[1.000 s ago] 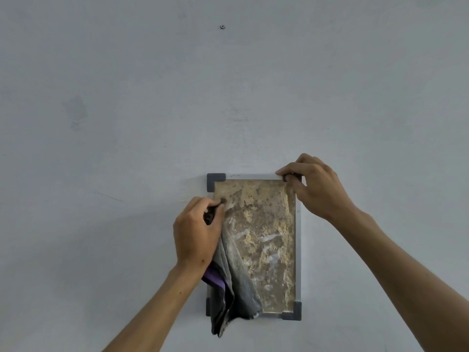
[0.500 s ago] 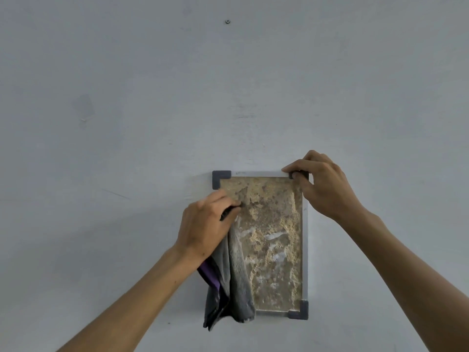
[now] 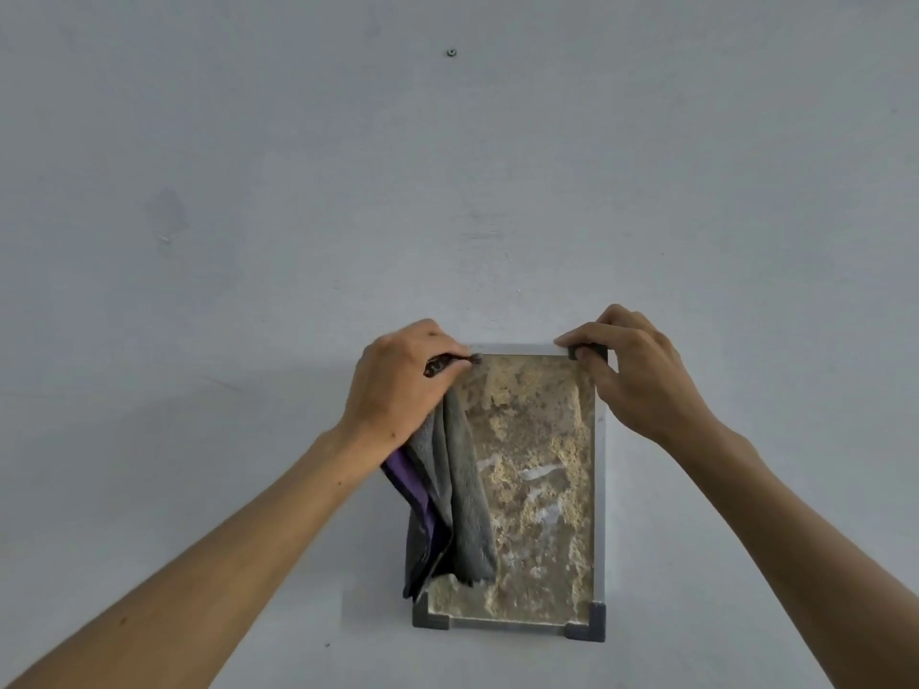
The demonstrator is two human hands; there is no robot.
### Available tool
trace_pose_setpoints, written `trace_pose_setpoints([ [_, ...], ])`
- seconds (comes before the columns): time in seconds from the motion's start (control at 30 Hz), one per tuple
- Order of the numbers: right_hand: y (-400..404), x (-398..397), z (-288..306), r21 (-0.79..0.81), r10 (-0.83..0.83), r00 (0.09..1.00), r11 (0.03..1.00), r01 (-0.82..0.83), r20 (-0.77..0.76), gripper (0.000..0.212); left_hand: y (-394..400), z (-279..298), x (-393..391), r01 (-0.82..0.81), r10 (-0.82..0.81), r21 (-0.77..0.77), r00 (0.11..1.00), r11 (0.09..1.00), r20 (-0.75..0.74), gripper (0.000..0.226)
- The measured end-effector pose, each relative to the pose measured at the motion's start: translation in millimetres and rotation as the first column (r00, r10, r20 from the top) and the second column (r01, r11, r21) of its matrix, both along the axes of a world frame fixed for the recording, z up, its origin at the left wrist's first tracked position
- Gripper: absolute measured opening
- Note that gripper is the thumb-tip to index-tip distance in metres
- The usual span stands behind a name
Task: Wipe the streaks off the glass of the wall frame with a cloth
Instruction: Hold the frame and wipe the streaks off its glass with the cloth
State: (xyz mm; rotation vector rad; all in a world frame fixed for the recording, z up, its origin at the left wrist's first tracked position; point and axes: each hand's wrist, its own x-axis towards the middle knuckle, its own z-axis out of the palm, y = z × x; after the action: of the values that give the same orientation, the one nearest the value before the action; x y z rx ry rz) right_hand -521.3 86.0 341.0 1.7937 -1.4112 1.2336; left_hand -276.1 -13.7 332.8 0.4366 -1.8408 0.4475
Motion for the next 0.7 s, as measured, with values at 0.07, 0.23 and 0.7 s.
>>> trace_pose_setpoints([
  [0.07, 0, 0, 0, -0.002, 0.001, 1.000, 1.000, -0.001, 0.000, 0.028, -1, -7, -2, 0.030, -0.030, 0.011, 0.999, 0.999, 0.023, 0.019],
  [0.23, 1, 1, -1, -0.004, 0.006, 1.000, 1.000, -0.005, 0.010, 0.029, 7, -53, 9, -0.023, 0.012, 0.032, 0.954, 0.999, 0.301, 0.022],
  [0.7, 0, 2, -3, -0.019, 0.006, 1.000, 1.000, -0.006, 0.013, 0.029, 3, -51, 13, -0.050, 0.050, -0.011, 0.999, 0.999, 0.020, 0.015],
])
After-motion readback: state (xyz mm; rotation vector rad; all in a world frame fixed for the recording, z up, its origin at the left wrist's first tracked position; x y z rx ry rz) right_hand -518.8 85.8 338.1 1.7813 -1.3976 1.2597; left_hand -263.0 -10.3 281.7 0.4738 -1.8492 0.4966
